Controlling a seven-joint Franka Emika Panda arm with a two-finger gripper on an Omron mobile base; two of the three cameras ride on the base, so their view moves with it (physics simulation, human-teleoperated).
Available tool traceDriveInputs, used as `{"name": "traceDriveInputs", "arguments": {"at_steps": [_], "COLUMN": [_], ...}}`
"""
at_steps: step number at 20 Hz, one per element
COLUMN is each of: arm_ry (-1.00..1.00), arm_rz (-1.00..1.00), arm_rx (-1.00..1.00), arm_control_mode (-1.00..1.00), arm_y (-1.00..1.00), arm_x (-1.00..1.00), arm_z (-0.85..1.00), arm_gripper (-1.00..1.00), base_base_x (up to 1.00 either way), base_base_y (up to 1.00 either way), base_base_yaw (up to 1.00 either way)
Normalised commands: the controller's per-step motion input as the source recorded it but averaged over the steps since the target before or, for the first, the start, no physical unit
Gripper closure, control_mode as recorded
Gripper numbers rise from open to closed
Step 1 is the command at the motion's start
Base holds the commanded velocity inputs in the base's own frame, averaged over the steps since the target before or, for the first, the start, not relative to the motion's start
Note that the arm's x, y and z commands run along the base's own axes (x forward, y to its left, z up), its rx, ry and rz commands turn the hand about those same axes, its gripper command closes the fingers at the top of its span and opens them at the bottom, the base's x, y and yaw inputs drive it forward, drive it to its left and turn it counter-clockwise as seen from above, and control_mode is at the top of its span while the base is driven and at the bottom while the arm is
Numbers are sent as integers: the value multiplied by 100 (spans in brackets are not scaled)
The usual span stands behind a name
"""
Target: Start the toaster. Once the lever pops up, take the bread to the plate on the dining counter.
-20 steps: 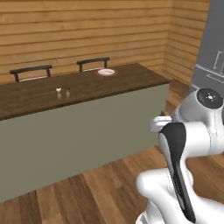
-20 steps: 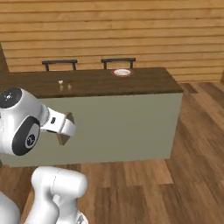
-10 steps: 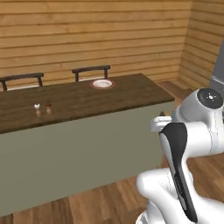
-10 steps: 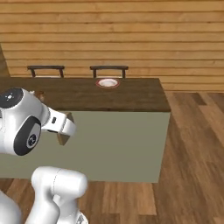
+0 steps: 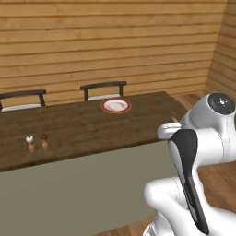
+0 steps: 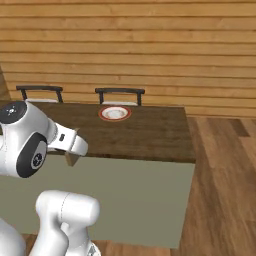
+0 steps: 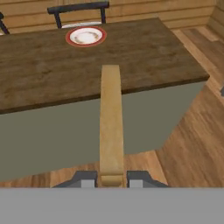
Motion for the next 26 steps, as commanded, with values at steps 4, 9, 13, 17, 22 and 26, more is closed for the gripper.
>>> {"name": "traceDriveInputs", "arguments": {"at_steps": [4,9,13,17,22,26], "arm_ry": [0,0,0,0,0,6], "arm_rz": [0,0,0,0,0,4], "arm_rx": [0,0,0,0,0,7], "arm_control_mode": [100,100,100,100,100,-100], "arm_y": [0,0,0,0,0,-16], "arm_x": [0,0,0,0,0,31], "arm_z": [0,0,0,0,0,0], "arm_gripper": [100,100,100,100,100,100], "base_base_x": [60,30,60,70,53,7], "base_base_y": [-2,2,0,-6,-13,-3], "base_base_yaw": [24,13,2,0,2,1]}}
